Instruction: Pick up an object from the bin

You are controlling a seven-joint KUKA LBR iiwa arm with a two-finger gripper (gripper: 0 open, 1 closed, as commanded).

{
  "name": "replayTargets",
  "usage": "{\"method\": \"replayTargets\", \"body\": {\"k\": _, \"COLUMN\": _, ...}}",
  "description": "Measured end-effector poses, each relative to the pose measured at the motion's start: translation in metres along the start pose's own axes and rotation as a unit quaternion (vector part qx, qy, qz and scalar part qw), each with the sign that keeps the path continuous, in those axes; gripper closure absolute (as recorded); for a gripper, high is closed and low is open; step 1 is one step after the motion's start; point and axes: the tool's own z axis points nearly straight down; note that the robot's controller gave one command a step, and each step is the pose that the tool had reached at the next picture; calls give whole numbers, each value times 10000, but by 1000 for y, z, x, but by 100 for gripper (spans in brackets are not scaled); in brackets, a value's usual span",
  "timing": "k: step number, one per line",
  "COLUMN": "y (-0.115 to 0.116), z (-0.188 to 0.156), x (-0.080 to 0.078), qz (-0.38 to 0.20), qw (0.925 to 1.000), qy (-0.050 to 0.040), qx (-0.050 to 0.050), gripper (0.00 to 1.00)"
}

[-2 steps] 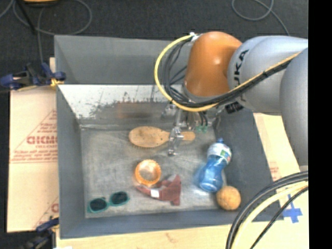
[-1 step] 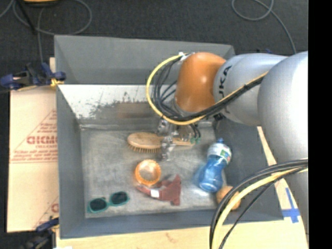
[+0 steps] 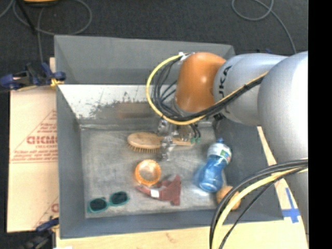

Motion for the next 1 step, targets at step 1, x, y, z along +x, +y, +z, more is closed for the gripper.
{"method": "replayTargets", "body": {"k": 1, "y": -3, "z": -131, "x": 8, "qz": -284, "qw": 9996, "qy": 47, "qx": -3, "gripper": 100}}
